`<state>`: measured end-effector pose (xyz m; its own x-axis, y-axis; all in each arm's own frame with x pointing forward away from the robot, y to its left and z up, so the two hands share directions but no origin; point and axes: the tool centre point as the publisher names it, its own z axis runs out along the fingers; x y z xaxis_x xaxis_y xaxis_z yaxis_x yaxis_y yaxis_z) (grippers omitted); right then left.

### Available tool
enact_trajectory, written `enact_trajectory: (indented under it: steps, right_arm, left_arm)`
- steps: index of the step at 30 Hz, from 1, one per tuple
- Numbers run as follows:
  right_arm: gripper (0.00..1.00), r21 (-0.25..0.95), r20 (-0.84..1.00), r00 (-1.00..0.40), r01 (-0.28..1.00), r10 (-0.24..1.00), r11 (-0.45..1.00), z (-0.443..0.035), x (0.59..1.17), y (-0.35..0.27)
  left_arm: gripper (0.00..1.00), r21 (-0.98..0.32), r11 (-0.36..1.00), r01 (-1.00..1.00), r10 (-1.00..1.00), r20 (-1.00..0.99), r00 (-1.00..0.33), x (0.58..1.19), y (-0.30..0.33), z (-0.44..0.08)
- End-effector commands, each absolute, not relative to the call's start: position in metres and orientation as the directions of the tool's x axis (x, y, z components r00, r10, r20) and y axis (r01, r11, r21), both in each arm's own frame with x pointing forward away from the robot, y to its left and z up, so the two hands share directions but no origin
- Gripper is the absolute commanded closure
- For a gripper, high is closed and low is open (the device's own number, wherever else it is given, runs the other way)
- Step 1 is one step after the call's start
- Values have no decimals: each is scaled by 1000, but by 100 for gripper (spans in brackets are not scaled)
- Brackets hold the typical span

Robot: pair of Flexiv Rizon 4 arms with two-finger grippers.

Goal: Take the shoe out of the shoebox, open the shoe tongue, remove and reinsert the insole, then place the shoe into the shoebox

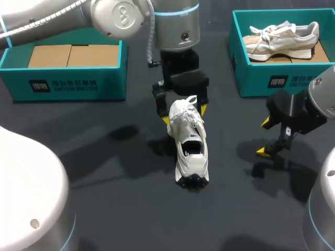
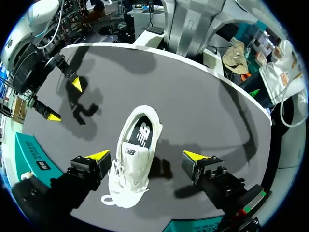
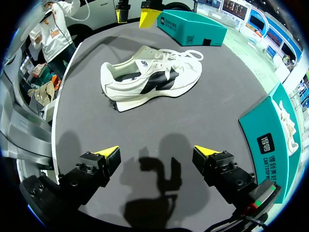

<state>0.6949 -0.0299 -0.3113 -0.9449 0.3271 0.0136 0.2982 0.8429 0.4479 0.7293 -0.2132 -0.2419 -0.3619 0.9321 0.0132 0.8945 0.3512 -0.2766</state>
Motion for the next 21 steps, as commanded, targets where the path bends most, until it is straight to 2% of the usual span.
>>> enact_trajectory:
  steps: [1,3,6,8,9,21]
  right_arm:
    - [0,448,12,-945,298,327,843,-311,694,-30]
    - [0,448,12,-945,298,327,843,-311,694,-30]
    - [0,448,12,-945,298,327,843,-311,694,-30]
    - [0,448,12,-945,298,327,843,-311,694,-30]
    - [0,448,12,-945,298,327,843,-311,694,-30]
    - [0,448,12,-945,298,327,843,-311,694,-30]
  left_arm:
    - [0,-276,352,895,935,49,-352,733,-221,-242]
    - [0,-294,368,882,927,46,-372,726,-219,-242]
    - [0,-268,592,760,801,91,-592,705,-218,-241]
    - [0,-173,847,503,523,94,-847,696,-226,-238]
    - [0,-125,933,338,345,38,-938,698,-227,-236]
    - [0,-136,943,303,315,80,-946,690,-231,-241]
